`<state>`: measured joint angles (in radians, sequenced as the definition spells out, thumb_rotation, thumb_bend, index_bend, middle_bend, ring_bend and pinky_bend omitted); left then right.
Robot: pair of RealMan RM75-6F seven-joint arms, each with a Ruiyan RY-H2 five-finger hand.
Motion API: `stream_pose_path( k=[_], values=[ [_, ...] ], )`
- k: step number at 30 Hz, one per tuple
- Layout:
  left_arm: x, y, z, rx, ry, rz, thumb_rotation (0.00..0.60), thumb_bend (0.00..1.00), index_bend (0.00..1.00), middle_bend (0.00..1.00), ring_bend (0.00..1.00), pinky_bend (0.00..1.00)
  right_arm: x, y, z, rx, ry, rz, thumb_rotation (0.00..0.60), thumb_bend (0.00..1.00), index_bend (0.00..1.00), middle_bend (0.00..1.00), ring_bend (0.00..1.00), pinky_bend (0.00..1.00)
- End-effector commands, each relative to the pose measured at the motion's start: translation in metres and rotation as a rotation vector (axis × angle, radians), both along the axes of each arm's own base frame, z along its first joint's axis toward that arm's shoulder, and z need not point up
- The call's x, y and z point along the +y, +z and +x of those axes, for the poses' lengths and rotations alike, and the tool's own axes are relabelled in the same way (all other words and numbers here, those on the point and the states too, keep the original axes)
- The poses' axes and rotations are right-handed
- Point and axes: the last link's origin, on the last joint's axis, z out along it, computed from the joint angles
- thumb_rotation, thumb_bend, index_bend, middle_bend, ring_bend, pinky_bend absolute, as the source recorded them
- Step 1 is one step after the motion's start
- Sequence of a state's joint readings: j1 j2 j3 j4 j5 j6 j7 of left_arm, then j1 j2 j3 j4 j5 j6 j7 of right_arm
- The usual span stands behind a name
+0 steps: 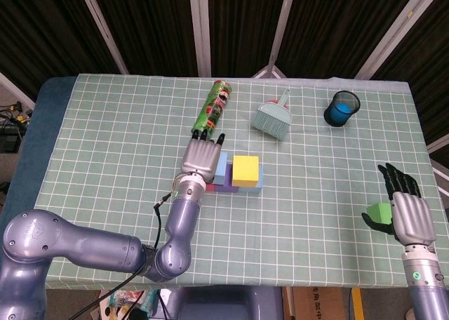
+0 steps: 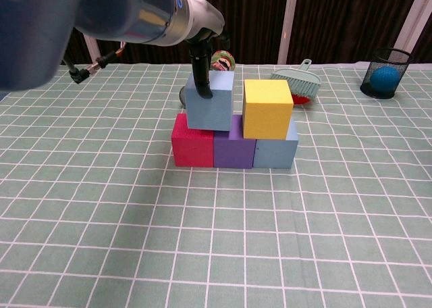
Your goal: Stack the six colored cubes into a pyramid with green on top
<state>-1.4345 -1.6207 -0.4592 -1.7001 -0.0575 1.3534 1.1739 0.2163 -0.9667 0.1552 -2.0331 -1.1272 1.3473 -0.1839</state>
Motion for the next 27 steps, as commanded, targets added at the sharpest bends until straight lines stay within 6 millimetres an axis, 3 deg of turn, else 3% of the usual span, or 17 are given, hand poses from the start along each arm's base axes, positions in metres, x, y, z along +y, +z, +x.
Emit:
stream_pose_path(
  k=[1,27],
  values=[
    [0.0,-0.001,0.001,0.004,0.0,0.002,0.6,0.37,0.0,0.35,0.05,0.07,0.0,0.0,0.0,-0.001,0.0,0.0,0.6,0.25,0.0,0.0,0.0,0.0],
    [-0.003,-0.016,0.011,0.014,-0.024,0.005,0.6,0.37,0.0,0.36,0.05,0.07,0.0,0.001,0.001,-0.015,0.0,0.003,0.6,0.25,0.0,0.0,0.0,0.0]
  ],
)
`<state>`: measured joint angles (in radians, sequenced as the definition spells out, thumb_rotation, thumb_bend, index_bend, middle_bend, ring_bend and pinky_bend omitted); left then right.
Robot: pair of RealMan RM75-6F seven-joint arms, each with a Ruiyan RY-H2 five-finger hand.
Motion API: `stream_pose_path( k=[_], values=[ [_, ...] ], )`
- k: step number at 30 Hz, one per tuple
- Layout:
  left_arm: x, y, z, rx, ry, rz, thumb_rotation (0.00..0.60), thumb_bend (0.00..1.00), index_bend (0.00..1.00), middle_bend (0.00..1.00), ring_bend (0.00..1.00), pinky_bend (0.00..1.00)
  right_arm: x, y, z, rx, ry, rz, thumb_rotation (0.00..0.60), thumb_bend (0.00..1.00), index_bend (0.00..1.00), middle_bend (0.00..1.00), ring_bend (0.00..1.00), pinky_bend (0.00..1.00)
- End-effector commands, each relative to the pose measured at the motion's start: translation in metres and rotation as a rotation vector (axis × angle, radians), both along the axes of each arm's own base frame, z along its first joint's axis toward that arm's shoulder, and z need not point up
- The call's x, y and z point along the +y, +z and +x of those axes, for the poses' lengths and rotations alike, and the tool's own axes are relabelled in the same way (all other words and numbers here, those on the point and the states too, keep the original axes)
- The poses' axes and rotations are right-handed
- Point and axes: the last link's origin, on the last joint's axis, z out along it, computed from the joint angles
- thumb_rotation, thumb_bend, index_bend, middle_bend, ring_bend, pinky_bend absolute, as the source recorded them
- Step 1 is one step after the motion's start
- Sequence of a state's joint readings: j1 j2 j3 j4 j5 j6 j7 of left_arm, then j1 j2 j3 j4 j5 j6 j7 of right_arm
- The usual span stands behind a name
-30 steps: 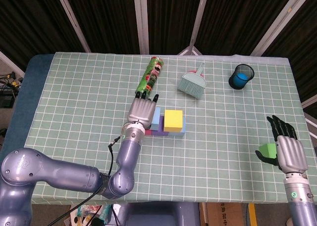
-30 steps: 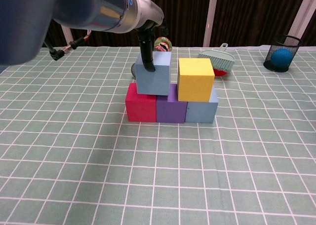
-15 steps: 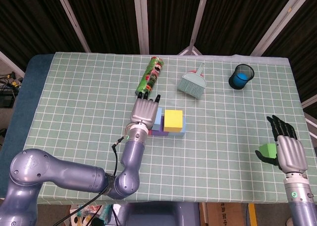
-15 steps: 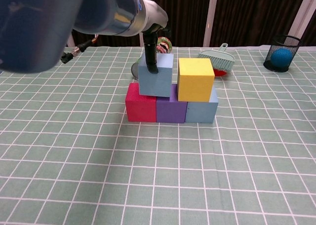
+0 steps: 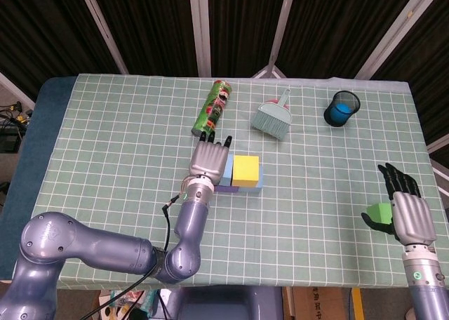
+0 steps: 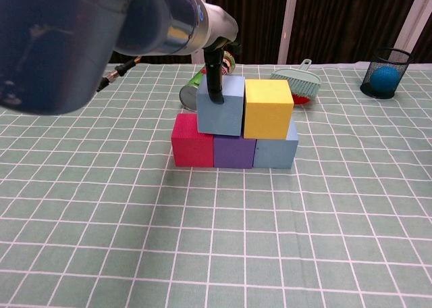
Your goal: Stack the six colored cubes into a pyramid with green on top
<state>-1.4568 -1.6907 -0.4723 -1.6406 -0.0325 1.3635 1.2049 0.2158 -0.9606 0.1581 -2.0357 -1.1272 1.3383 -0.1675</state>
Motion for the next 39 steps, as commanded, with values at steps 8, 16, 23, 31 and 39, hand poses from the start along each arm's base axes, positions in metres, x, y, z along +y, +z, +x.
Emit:
stream_pose_path(
  k=[8,16,23,31,39],
  values=[
    [0.0004,-0.0025,0.0014,-0.003,-0.012,0.003,0.6,0.37,0.0,0.36,0.05,0.07,0.0001,-0.0012,0.0002,0.0,-0.001,0.002,0.6,0.25,0.0,0.0,0.0,0.0],
    [0.0002,-0.0041,0.0,0.005,-0.008,0.013,0.6,0.37,0.0,0.36,0.05,0.07,0.0,-0.0016,-0.0004,-0.003,-0.005,0.005,0.6,0.25,0.0,0.0,0.0,0.0],
    [-0.0004,-0.0047,0.0002,0.004,-0.006,0.015,0.6,0.37,0.0,0.37,0.05,0.07,0.0002,-0.0016,-0.0004,-0.009,-0.008,0.006,0.6,0.25,0.0,0.0,0.0,0.0],
    [-0.0008,-0.0071,-0.001,0.006,-0.001,0.015,0.6,0.37,0.0,0.37,0.05,0.07,0.0002,-0.0017,-0.0005,-0.01,-0.009,0.008,0.6,0.25,0.0,0.0,0.0,0.0],
    [-0.0001,-0.0071,-0.0004,0.0,0.005,0.019,0.6,0.37,0.01,0.37,0.05,0.07,0.0001,-0.0022,-0.0007,-0.01,-0.01,0.01,0.6,0.25,0.0,0.0,0.0,0.0]
  ],
)
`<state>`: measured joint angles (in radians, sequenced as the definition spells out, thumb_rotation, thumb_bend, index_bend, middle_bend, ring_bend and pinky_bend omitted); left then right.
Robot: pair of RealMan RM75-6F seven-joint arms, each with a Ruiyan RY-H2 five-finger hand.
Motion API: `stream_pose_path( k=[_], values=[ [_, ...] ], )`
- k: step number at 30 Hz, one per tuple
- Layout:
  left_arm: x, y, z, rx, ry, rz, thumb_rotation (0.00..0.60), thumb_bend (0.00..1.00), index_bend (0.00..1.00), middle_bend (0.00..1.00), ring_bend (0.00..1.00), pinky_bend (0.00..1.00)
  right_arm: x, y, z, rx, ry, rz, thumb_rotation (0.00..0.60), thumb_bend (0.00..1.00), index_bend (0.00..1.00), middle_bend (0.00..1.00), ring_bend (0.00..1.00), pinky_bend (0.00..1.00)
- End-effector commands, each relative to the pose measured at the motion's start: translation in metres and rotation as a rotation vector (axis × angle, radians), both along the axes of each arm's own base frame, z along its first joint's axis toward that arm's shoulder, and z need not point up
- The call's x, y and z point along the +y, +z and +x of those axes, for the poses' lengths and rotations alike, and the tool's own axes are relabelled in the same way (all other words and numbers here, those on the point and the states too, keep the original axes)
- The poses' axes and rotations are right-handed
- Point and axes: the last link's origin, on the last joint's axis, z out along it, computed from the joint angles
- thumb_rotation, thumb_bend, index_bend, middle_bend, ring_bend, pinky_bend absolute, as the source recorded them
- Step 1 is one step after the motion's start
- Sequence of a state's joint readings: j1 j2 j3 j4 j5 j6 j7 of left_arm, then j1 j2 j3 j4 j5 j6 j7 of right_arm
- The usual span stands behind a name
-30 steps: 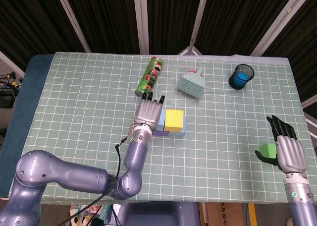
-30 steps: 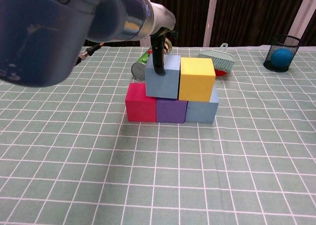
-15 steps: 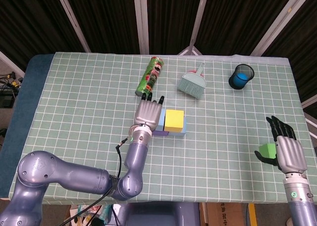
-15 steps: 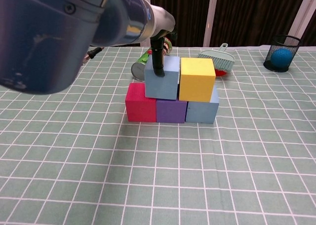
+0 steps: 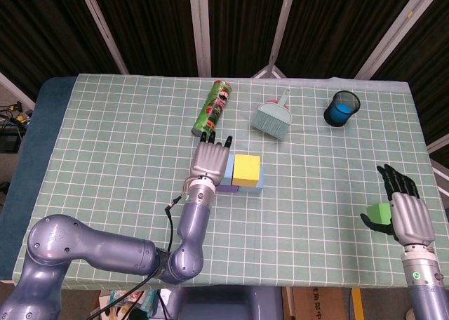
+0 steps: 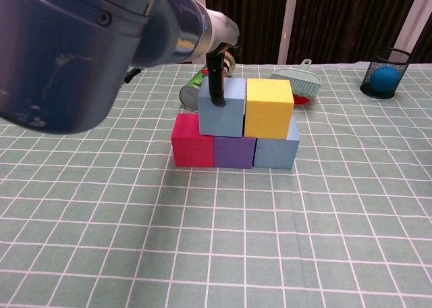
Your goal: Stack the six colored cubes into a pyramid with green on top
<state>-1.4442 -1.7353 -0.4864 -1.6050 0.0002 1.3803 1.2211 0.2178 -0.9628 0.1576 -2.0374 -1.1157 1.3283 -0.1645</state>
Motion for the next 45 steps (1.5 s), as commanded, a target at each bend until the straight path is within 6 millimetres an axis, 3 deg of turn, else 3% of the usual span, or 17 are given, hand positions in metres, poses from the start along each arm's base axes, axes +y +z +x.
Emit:
stream_pose_path(
  k=[1,45],
  values=[
    [-0.0001,0.0002,0.0002,-0.002,0.002,0.001,0.6,0.37,0.01,0.37,0.05,0.07,0.0,0.0,0.0001,0.0,0.001,0.0,0.6,0.25,0.0,0.0,0.0,0.0],
    [-0.008,-0.002,0.0016,0.013,0.002,0.015,0.6,0.37,0.01,0.37,0.05,0.07,0.0016,-0.0002,0.0038,-0.02,0.006,0.004,0.6,0.25,0.0,0.0,0.0,0.0]
  ],
)
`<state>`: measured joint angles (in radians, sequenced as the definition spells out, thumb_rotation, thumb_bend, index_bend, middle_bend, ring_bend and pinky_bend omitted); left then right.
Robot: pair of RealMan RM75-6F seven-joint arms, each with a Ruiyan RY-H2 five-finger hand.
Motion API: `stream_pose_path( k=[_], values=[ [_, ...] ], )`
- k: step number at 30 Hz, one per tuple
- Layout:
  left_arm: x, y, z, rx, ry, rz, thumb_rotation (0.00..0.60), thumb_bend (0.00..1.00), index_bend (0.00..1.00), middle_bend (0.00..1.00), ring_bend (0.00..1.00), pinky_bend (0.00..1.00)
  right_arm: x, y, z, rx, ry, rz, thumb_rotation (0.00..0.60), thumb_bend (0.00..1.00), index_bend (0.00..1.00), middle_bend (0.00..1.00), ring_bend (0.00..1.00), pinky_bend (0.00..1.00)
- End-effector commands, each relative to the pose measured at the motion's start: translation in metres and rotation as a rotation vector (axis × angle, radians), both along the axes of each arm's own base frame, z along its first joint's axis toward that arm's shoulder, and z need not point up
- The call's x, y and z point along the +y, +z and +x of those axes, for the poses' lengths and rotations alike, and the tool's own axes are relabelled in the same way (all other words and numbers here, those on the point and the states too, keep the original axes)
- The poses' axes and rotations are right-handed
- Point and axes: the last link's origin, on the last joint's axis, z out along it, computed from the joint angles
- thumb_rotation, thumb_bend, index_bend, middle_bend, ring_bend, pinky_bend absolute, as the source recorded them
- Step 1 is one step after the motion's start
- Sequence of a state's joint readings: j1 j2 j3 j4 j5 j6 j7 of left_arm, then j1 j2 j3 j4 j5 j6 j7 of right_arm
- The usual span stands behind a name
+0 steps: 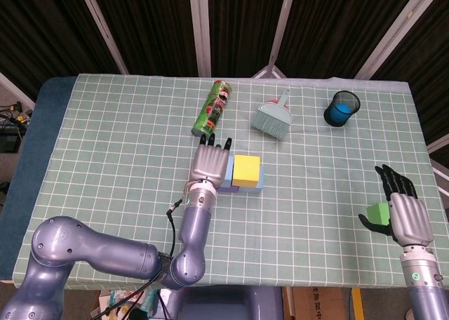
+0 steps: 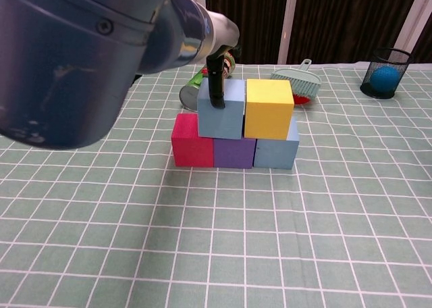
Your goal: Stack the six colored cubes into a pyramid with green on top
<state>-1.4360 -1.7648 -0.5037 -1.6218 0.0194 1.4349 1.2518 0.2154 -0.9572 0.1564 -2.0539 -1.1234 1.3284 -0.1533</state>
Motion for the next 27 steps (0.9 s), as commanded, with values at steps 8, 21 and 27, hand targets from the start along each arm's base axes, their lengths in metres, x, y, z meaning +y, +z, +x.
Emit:
stream_pose_path(
  k=[8,21,27],
  values=[
    [0.0003,-0.0014,0.0012,-0.002,-0.005,0.009,0.6,0.37,0.01,0.36,0.05,0.07,0.0001,-0.0004,0.0,0.001,0.0,0.001,0.6,0.25,0.0,0.0,0.0,0.0],
    [0.0,-0.0026,0.0012,-0.003,-0.008,0.017,0.6,0.37,0.01,0.36,0.05,0.07,0.0,-0.0006,0.0,0.001,0.0,0.001,0.6,0.25,0.0,0.0,0.0,0.0],
    [-0.0011,-0.0041,0.002,0.002,-0.009,0.02,0.6,0.37,0.01,0.37,0.05,0.07,-0.0001,-0.0004,-0.0001,0.0,-0.001,0.001,0.6,0.25,0.0,0.0,0.0,0.0]
  ],
)
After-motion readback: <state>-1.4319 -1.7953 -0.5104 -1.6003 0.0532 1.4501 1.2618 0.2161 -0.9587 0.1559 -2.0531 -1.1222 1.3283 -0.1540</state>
